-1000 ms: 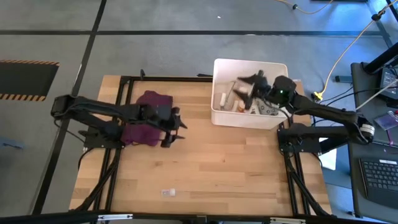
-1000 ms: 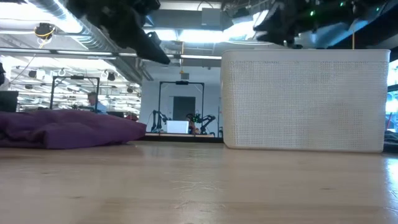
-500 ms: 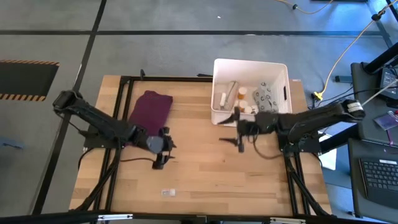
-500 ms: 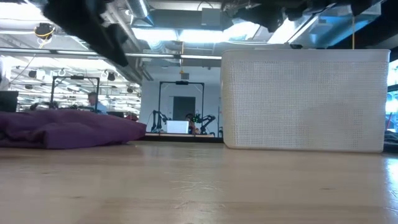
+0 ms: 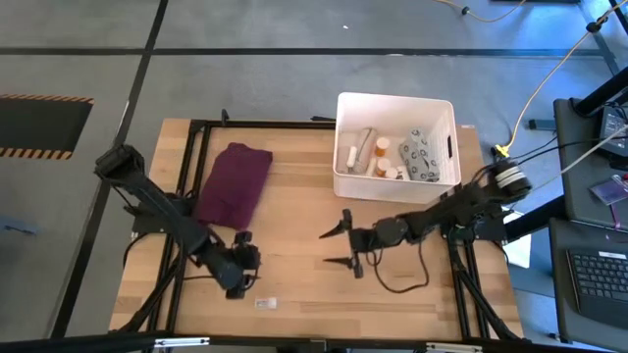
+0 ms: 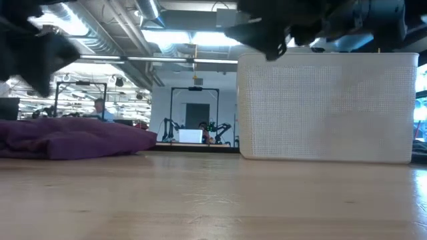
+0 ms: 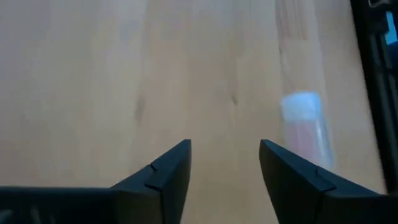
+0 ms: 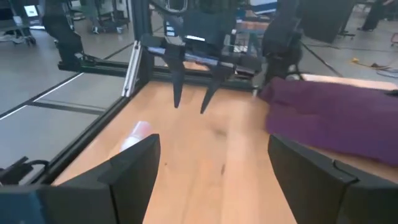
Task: Pick & place medical supplies in basket/bin
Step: Put the transparent pill bottle into the white bin
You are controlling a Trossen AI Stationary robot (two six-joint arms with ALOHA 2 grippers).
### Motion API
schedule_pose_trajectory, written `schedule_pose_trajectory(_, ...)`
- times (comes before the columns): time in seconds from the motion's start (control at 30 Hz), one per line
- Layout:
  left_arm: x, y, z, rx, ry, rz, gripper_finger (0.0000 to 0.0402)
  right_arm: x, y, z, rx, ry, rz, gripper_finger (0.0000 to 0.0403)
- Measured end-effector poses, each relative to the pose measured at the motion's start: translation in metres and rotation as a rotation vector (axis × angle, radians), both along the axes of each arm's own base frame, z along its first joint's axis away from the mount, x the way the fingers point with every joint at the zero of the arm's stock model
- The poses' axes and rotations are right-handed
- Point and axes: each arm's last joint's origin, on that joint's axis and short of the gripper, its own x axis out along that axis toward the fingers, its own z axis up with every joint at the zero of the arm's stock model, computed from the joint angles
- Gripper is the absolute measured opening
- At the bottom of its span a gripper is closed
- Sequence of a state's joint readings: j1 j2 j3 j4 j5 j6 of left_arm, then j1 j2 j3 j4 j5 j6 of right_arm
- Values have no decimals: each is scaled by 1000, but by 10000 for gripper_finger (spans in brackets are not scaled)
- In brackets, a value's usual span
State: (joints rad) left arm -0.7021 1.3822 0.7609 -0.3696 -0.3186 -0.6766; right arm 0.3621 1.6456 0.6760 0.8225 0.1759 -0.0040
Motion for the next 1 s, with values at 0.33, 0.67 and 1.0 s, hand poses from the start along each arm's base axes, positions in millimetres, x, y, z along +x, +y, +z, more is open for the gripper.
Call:
schedule_pose_trajectory(0.33,-21,-39,-29,-203,202,99,76,50,44,-36,-24,36,62,300)
schedule_pose_trajectory(0.67,-7,-64,-66,-323,212,163,2,66,73,-51,-59,142,106,300)
schedule_pose_trajectory(1.0,10,-58,-69,-302,119,154,1,86,89,-91,1,211,20,300)
